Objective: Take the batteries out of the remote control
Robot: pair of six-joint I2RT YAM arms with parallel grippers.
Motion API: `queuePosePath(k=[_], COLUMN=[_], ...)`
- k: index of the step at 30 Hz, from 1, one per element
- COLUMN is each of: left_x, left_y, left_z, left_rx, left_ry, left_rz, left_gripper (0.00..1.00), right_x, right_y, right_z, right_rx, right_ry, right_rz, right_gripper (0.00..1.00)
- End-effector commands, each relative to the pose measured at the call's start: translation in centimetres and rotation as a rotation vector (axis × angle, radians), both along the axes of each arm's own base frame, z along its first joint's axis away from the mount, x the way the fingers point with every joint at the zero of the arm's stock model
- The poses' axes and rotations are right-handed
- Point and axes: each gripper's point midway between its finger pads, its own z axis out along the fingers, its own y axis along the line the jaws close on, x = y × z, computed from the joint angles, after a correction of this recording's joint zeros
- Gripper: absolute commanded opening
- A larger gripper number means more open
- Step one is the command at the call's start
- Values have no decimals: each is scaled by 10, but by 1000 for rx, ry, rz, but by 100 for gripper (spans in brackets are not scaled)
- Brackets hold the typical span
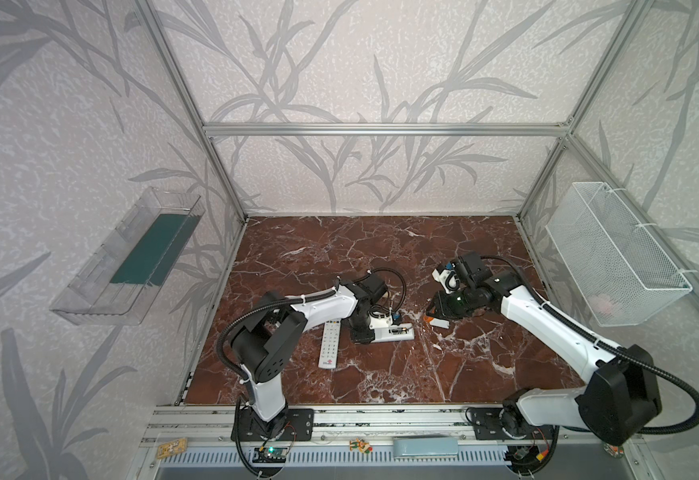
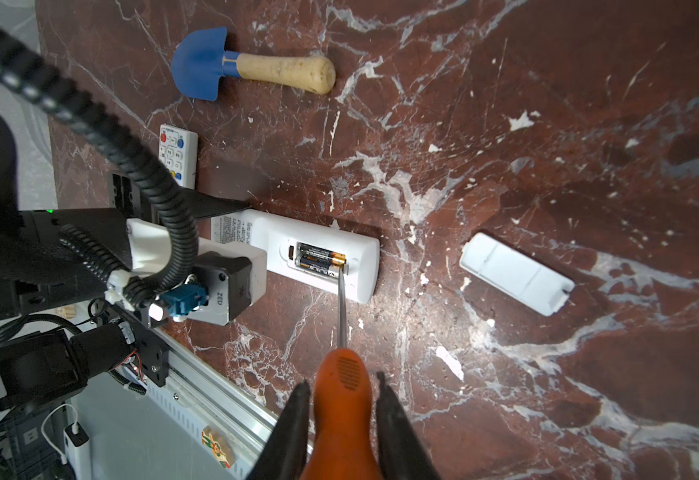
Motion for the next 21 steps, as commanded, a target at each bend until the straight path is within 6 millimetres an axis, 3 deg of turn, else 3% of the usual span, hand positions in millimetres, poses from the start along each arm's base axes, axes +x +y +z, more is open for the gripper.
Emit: queuePosePath(k=[1,8,16,21], left_x=[-5,-4,-2,-2], left_y=[-1,-4,-5,-5], left_z=[-1,1,1,1], left_rx=[19,18,19,21], left_ry=[22,15,16,12], left_rz=[0,13,31,34], left_gripper=[24,23,23,22], right_x=[-11,-13,-22,-23], right_y=[-2,-12,2,11], right_z=[-15,-14,-28,-18], right_rx=[-20,-36,113,213], right_ry=[65,67,157,199], right_rz=[-32,-140,-243,-254], right_gripper=[0,0,0,0])
